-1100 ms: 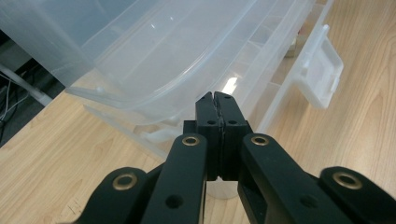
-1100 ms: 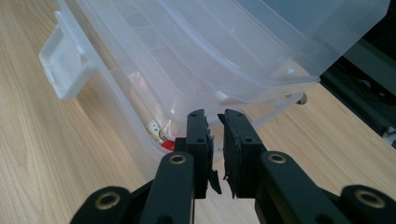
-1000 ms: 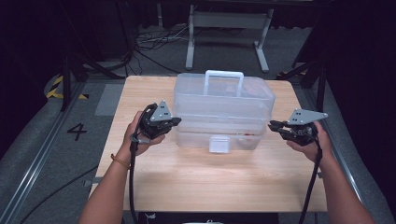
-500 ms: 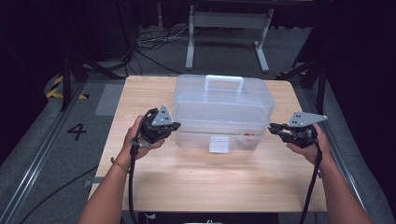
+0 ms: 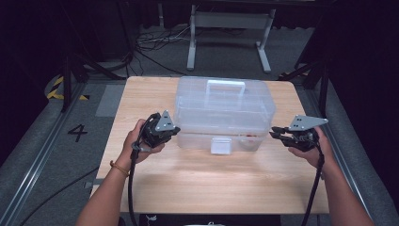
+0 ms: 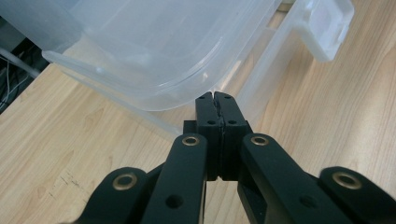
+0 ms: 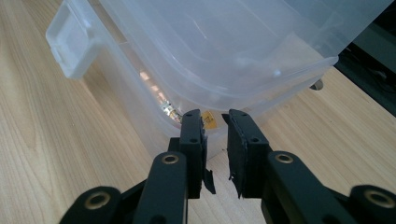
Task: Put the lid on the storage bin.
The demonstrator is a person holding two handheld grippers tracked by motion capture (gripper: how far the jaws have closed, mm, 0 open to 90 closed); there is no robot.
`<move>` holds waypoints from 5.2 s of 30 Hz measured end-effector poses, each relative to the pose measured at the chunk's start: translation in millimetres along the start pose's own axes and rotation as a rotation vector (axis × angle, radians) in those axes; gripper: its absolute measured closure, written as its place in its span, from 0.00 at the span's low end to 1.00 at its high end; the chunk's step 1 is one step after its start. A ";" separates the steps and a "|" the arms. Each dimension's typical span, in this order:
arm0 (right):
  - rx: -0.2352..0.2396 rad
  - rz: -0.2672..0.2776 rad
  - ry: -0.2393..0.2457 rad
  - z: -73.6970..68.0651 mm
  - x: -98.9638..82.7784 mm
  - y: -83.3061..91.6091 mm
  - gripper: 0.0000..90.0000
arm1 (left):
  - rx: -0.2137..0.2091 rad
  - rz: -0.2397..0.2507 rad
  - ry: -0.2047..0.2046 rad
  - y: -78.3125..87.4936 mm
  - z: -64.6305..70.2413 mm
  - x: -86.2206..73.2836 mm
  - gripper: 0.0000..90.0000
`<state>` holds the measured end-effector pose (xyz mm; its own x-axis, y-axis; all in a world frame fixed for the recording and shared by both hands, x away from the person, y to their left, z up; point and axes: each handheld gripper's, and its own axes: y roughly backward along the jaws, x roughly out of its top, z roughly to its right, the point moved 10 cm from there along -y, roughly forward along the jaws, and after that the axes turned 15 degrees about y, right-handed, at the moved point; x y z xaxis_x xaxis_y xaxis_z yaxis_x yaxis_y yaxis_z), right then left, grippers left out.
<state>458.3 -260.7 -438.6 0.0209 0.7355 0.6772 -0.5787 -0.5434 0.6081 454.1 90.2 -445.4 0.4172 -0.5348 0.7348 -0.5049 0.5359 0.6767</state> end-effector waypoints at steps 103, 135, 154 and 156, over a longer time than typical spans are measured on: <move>-0.095 -0.199 -0.061 -19.4 -69.0 21.1 0.34 | 0.173 -0.136 0.074 5.7 -16.6 -90.3 0.28; -0.097 -0.206 -0.232 -44.0 -148.3 33.6 0.29 | 0.125 -0.122 0.296 30.2 -12.4 -167.4 0.20; -0.104 -0.136 -0.422 -49.6 -176.9 37.2 0.20 | 0.084 -0.063 0.423 30.9 -13.0 -179.9 0.15; -0.105 -0.136 -0.422 -49.7 -176.9 37.2 0.20 | 0.089 -0.064 0.423 30.8 -13.3 -180.0 0.15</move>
<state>392.5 -390.9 -556.3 0.4204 0.5561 0.7170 -0.6265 -0.3937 0.6727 373.4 211.7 -556.2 0.7134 -0.2400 0.6583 -0.5233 0.4422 0.7284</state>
